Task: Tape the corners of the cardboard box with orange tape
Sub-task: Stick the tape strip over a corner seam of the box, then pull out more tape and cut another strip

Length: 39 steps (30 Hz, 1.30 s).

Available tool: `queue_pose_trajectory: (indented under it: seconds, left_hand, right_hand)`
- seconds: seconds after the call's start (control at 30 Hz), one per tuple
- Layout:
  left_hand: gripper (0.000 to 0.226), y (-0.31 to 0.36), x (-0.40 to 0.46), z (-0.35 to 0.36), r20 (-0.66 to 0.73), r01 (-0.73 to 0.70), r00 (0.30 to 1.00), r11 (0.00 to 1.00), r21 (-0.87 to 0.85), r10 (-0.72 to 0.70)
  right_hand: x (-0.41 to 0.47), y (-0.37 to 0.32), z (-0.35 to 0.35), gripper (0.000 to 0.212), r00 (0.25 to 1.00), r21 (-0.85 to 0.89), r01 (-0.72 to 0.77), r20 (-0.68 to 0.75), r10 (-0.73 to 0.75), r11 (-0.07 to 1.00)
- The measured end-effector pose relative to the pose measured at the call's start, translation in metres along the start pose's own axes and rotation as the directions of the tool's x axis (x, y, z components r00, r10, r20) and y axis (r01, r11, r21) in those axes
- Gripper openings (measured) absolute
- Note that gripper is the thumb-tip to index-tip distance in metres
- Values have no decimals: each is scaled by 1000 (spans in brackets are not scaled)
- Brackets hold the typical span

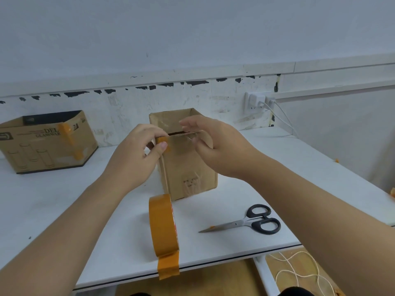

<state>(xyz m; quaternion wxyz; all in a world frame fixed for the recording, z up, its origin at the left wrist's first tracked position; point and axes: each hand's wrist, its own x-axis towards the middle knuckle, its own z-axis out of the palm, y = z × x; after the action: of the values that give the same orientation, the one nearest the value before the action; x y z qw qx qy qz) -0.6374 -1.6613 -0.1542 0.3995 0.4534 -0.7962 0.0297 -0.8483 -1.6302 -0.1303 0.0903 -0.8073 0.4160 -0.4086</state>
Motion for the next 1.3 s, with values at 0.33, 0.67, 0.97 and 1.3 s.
queue_pose_trajectory:
  seconds: [0.33, 0.67, 0.97, 1.3]
  left_hand:
    - [20, -49, -4, -24, 27, 233, 973, 966, -109, -231]
    - [37, -61, 3, -19, 79, 347, 937, 878, -329, -341]
    - [40, -51, -12, -7, 5, 150, 989, 987, -65, -150]
    - [69, -2, -73, -11, 44, 461, 887, 874, -156, -460]
  right_hand:
    - [-9, 8, -7, 41, 1000, -55, -18, 11, 18, 998]
    - [-6, 8, 15, 50, 995, -148, 57, 91, -44, 987]
    - [-14, 4, 29, 62, 995, -170, 55, 88, -40, 984]
    - [-45, 7, 44, 70, 997, -98, 63, 51, -58, 993]
